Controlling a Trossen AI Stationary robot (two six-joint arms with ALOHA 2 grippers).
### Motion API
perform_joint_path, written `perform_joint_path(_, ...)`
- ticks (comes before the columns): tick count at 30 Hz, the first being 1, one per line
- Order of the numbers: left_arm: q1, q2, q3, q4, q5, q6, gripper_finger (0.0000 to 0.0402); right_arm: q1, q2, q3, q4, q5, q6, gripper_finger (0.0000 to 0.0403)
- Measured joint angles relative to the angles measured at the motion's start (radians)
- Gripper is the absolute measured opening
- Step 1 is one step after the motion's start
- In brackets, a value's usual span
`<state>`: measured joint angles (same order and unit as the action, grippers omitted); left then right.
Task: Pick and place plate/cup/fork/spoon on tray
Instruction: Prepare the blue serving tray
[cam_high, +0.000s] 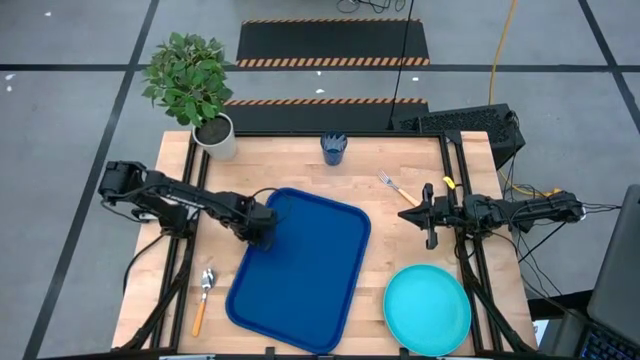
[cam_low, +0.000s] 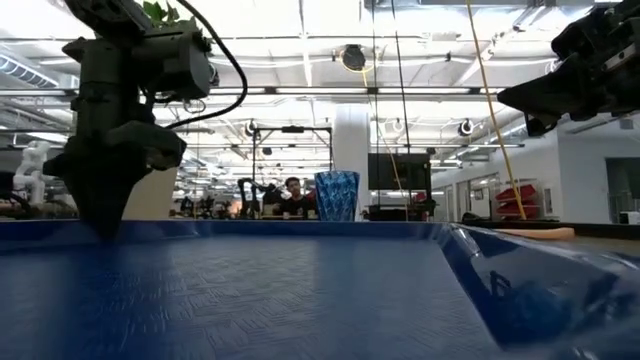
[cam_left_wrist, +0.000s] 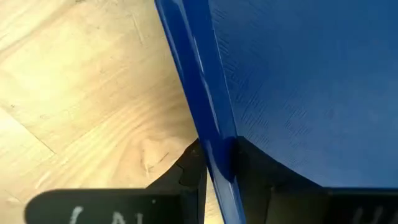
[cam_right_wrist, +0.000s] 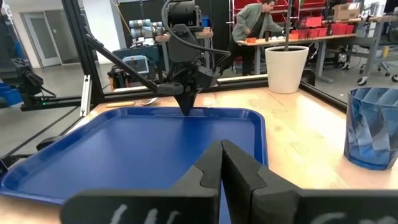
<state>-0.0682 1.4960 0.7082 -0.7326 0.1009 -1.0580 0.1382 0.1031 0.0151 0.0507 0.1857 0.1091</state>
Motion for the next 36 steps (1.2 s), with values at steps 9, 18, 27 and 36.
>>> perform_joint_path(9, 0.093, 0.001, 0.0, -0.002, 0.011, 0.173, 0.0059, 0.0, 0.009, 0.0, 0.001, -0.002, 0.017, 0.0)
perform_joint_path(18, 0.209, 0.005, 0.057, -0.006, -0.021, 0.367, 0.005, 0.0, 0.009, 0.0, 0.005, -0.003, 0.021, 0.0)
perform_joint_path(27, 0.291, 0.005, 0.13, 0.0, -0.063, 0.463, 0.0048, 0.0, 0.009, 0.0, 0.005, -0.003, 0.028, 0.0)
perform_joint_path(36, 0.338, 0.003, 0.173, 0.003, -0.062, 0.623, 0.0045, 0.0, 0.009, 0.0, 0.005, -0.003, 0.028, 0.0)
